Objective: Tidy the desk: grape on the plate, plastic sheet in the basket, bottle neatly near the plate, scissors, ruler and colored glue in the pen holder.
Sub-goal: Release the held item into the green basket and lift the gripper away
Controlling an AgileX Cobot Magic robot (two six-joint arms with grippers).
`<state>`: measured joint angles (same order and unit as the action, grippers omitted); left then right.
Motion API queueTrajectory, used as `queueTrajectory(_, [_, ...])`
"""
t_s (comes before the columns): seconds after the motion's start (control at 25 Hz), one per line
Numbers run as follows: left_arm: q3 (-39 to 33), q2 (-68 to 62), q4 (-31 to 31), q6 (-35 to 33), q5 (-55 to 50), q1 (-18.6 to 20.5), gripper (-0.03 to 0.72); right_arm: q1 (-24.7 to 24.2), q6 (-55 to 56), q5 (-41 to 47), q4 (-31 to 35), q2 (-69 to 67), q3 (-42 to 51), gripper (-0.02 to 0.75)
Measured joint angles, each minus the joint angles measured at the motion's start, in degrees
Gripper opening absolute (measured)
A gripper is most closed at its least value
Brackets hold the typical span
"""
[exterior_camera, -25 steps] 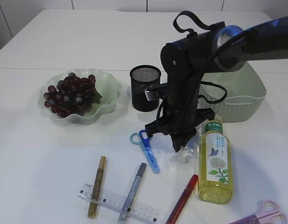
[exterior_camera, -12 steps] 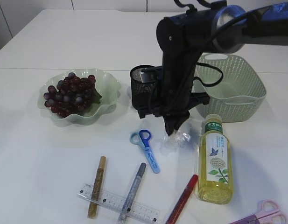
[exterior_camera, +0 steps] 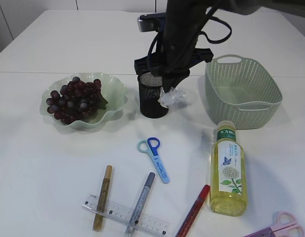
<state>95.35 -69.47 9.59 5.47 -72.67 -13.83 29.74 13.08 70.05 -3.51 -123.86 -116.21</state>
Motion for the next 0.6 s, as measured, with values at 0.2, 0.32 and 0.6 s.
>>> queueTrajectory(0.2, [0.0,0.0,0.1,0.0,0.0,0.0,0.414,-1.9,0.8,0.5,-2.9,0.0,-4.3,0.029])
queueTrajectory(0.32, [0.0,0.0,0.1,0.0,0.0,0.0,0.411,-6.2,1.5,0.6,-2.7,0.0,-5.1,0.029])
queueTrajectory(0.6, [0.0,0.0,0.1,0.0,0.0,0.0,0.403,-17.1,1.7,0.9,-0.8,0.0,-5.1,0.029])
